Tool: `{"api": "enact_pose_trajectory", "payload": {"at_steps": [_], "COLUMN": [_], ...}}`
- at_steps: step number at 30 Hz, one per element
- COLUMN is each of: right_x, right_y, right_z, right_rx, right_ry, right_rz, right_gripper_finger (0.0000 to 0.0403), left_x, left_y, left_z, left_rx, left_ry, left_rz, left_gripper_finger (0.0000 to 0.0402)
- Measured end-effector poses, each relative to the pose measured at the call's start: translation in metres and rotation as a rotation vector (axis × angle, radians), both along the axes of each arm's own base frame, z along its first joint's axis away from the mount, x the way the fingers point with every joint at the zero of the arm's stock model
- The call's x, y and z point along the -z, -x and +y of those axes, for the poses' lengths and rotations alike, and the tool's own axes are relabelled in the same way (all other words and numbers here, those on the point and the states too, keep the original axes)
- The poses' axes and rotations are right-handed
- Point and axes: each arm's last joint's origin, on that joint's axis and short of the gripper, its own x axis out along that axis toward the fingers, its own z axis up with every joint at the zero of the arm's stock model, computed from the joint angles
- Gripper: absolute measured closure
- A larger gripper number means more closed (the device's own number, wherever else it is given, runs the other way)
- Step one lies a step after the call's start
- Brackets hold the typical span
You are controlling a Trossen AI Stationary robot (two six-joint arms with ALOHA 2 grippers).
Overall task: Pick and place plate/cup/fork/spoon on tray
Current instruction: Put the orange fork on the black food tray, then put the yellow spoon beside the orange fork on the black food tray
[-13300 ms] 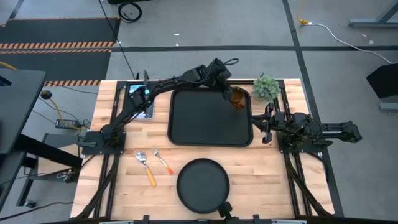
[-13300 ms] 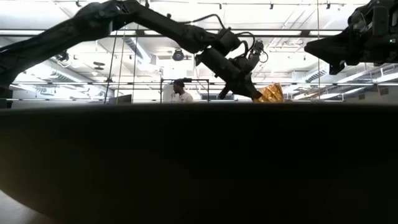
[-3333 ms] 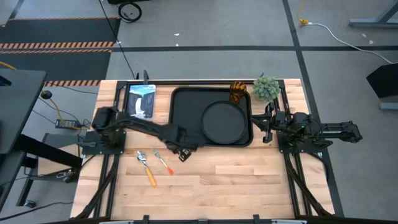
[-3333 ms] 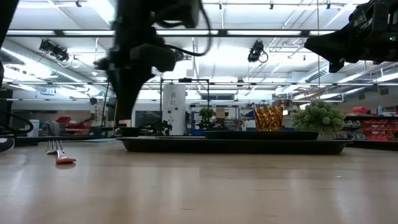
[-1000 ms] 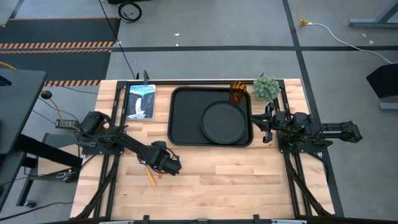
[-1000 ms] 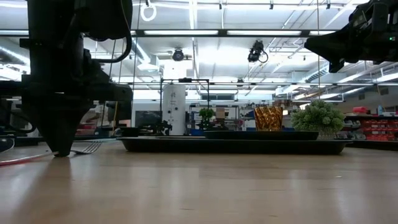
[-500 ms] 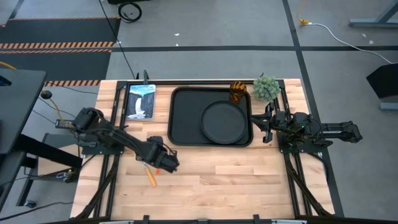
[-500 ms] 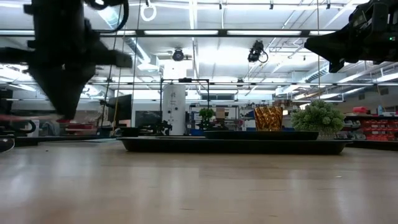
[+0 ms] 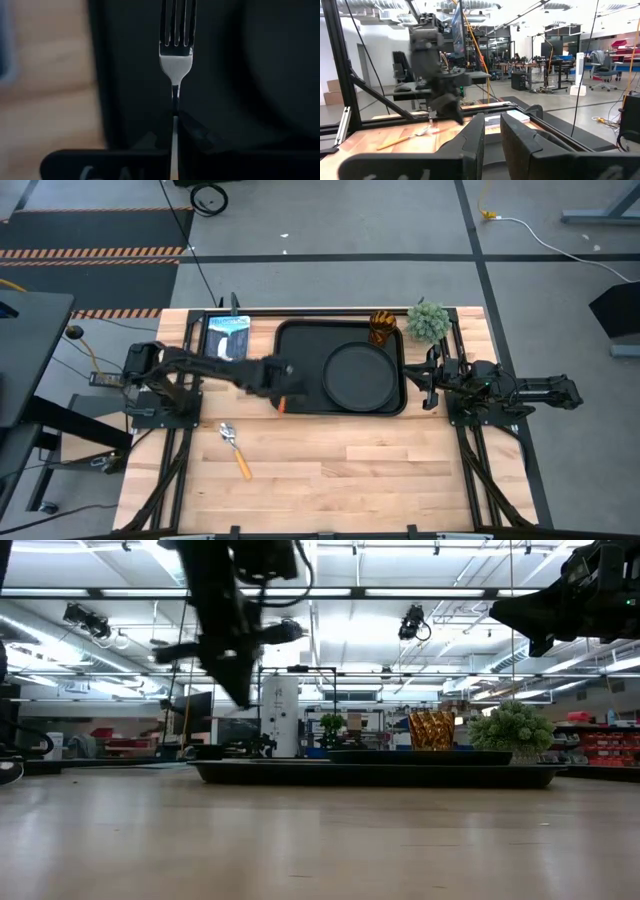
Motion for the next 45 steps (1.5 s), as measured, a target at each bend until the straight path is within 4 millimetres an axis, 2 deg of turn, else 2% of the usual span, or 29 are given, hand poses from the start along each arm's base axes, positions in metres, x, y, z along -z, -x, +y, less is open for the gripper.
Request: {"api": "enact_pose_trajectory", "payload": {"at_steps": [5, 9, 13, 16, 22, 33, 40, 42, 45], "right_x": [0.000, 0.000, 0.000, 0.000, 0.000, 0.000, 0.000, 0.000, 0.000], "right_y": [0.000, 0.000, 0.000, 0.000, 0.000, 0.000, 0.000, 0.000, 0.000], "right_z": [0.000, 0.000, 0.000, 0.000, 0.000, 0.000, 0.000, 0.000, 0.000], "right_rx": [0.000, 0.000, -0.001, -0.001, -0.002, 0.000, 0.000, 0.000, 0.000], "right_ry": [0.000, 0.000, 0.000, 0.000, 0.001, 0.000, 0.000, 0.000, 0.000], "right_rz": [0.000, 0.000, 0.000, 0.000, 0.000, 0.000, 0.000, 0.000, 0.000], "right_gripper_finger": [0.0334, 0.0334, 0.0334, 0.0334, 0.0334, 0.0334, 0.0334, 0.0334, 0.0334], "left_x": [0.009, 0.025, 0.042, 0.054, 0.069, 0.070, 0.039, 0.027, 0.018], "left_y": [-0.023, -0.039, -0.042, -0.042, -0.044, -0.044, -0.028, -0.025, -0.018], "left_z": [0.038, 0.061, 0.080, 0.086, 0.086, 0.086, 0.081, 0.072, 0.048], "left_rx": [0.065, 0.108, 0.098, 0.093, 0.067, 0.054, 0.142, 0.189, 0.261], "left_ry": [-0.045, -0.020, 0.019, 0.063, 0.131, 0.129, 0.212, 0.288, 0.431], "left_rz": [-0.085, -0.142, -0.125, -0.098, -0.079, -0.072, -0.069, -0.095, -0.073], "left_gripper_finger": [0.0384, 0.0384, 0.0384, 0.0384, 0.0376, 0.0301, 0.0266, 0.0263, 0.0266]}}
